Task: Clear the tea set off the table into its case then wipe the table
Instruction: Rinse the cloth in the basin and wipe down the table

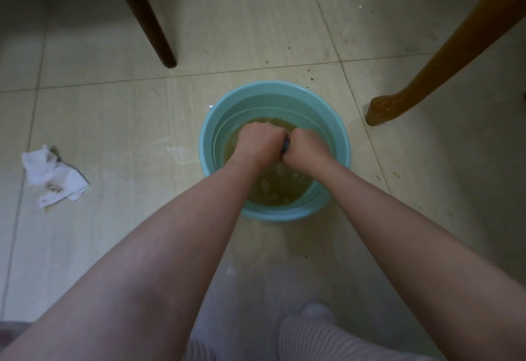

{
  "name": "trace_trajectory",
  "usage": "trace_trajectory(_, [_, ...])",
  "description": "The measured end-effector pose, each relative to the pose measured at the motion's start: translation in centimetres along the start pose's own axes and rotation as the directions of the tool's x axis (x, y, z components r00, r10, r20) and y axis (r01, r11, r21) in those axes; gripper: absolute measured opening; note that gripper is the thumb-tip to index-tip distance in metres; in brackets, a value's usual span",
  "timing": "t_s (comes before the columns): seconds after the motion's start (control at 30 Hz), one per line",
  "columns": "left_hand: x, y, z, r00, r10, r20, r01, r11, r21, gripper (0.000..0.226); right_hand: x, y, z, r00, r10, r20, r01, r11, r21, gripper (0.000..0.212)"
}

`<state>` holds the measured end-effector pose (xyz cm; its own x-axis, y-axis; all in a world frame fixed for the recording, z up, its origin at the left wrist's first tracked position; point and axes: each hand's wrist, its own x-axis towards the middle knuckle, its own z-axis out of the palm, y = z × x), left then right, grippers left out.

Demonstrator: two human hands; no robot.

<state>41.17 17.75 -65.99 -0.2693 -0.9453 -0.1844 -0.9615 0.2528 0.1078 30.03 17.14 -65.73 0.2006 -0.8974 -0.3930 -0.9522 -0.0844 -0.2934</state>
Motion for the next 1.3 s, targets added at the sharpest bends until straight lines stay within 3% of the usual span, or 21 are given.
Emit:
trace_trajectory(0.13, [0.0, -0.1, 0.3, 0.998, -0.006, -0.070, 0.003, 0.999, -0.048, 0.012, 0.1, 0.3, 0.5, 0.999, 0.045, 0.009, -0.046, 0.966, 0.255, 0.029])
trace_trajectory(0.23, [0.8, -0.9, 0.4, 0.990, -0.133, 0.044, 0.140, 0.926, -0.352, 0.012, 0.4, 0.8, 0.3, 0.991, 0.103, 0.082, -0.131, 0.841, 0.525, 0.021])
trace_trajectory(0.27, [1.0, -1.4, 0.4, 0.978, -0.159, 0.138, 0.207, 0.847, -0.489, 0.015, 0.4, 0.9, 0.1, 0.984, 0.111, 0.138, -0.173, 0.763, 0.623, 0.011])
trace_trajectory(0.33, [0.6, -2.4, 0.2, 0.929, -0.127, 0.348, 0.343, 0.653, -0.675, 0.026, 0.5, 1.4, -0.5, 0.971, 0.109, 0.212, -0.235, 0.599, 0.765, 0.021])
trace_trajectory(0.37, [0.0, -3.0, 0.2, 0.894, -0.094, 0.439, 0.426, 0.487, -0.763, 0.034, 0.6, 1.6, -1.0, 0.968, 0.085, 0.237, -0.247, 0.505, 0.827, 0.026])
trace_trajectory(0.4, [-0.6, -3.4, 0.2, 0.849, -0.045, 0.526, 0.521, 0.241, -0.819, 0.041, 0.7, 1.8, -1.2, 0.965, 0.044, 0.259, -0.255, 0.397, 0.882, 0.025])
trace_trajectory(0.43, [-1.2, -3.7, 0.2, 0.799, 0.033, 0.600, 0.601, -0.036, -0.798, 0.045, 0.7, 1.6, -1.5, 0.961, 0.000, 0.278, -0.265, 0.300, 0.916, 0.018])
trace_trajectory(0.47, [-1.7, -3.9, 0.4, 0.768, 0.127, 0.628, 0.638, -0.232, -0.734, 0.046, 0.8, 1.3, -1.6, 0.956, -0.023, 0.291, -0.280, 0.213, 0.936, 0.009])
trace_trajectory(0.53, [-2.4, -3.5, 0.4, 0.762, 0.279, 0.585, 0.647, -0.373, -0.665, 0.044, 1.2, 0.5, -1.3, 0.961, 0.011, 0.277, -0.277, 0.090, 0.957, 0.018])
trace_trajectory(0.6, [-2.4, -2.2, 0.4, 0.785, 0.284, 0.550, 0.617, -0.430, -0.659, 0.044, 1.7, -0.4, -0.4, 0.958, 0.026, 0.284, -0.285, 0.074, 0.956, 0.037])
trace_trajectory(0.7, [-2.0, -1.3, 0.6, 0.799, 0.159, 0.580, 0.572, -0.498, -0.652, 0.021, 1.7, -1.0, 0.1, 0.943, 0.011, 0.334, -0.319, 0.330, 0.889, 0.061])
trace_trajectory(0.8, [-2.2, -2.2, 0.7, 0.788, 0.202, 0.581, 0.597, -0.481, -0.642, 0.024, 0.6, -0.6, -1.5, 0.939, -0.069, 0.336, -0.243, 0.555, 0.795, 0.054])
trace_trajectory(0.87, [-2.0, -2.9, 0.4, 0.789, 0.150, 0.596, 0.586, -0.475, -0.656, 0.017, 0.2, -0.2, -2.5, 0.965, -0.137, 0.223, -0.046, 0.750, 0.659, 0.036])
trace_trajectory(0.9, [-1.8, -3.0, 0.1, 0.781, 0.118, 0.614, 0.591, -0.458, -0.664, 0.010, -0.2, 0.0, -2.9, 0.973, -0.192, 0.130, 0.108, 0.870, 0.481, 0.042])
trace_trajectory(0.93, [-1.6, -3.2, -0.1, 0.764, 0.100, 0.638, 0.616, -0.411, -0.673, 0.009, -0.9, -0.1, -3.1, 0.963, -0.263, 0.065, 0.246, 0.949, 0.199, 0.063])
trace_trajectory(1.0, [-1.3, -3.5, -0.7, 0.727, 0.146, 0.671, 0.682, -0.258, -0.684, 0.012, -2.0, -0.5, -2.8, 0.907, -0.419, 0.043, 0.414, 0.869, -0.269, 0.098])
trace_trajectory(1.03, [-1.3, -3.6, -0.8, 0.712, 0.177, 0.680, 0.702, -0.186, -0.687, 0.015, -2.2, -0.4, -2.2, 0.879, -0.476, 0.039, 0.454, 0.810, -0.372, 0.103])
trace_trajectory(1.1, [-1.3, -3.8, -0.8, 0.699, 0.198, 0.687, 0.705, -0.034, -0.708, 0.021, -2.4, -0.2, -1.4, 0.854, -0.521, -0.005, 0.472, 0.777, -0.417, 0.090])
trace_trajectory(1.2, [-1.3, -2.8, -1.2, 0.723, 0.226, 0.653, 0.617, 0.215, -0.757, 0.021, -2.3, 0.1, -1.4, 0.829, -0.542, -0.135, 0.485, 0.818, -0.309, 0.053])
trace_trajectory(1.3, [-0.9, -1.6, -1.6, 0.770, 0.179, 0.612, 0.478, 0.472, -0.740, 0.024, -1.6, 0.1, -1.6, 0.790, -0.600, -0.123, 0.444, 0.698, -0.562, 0.026])
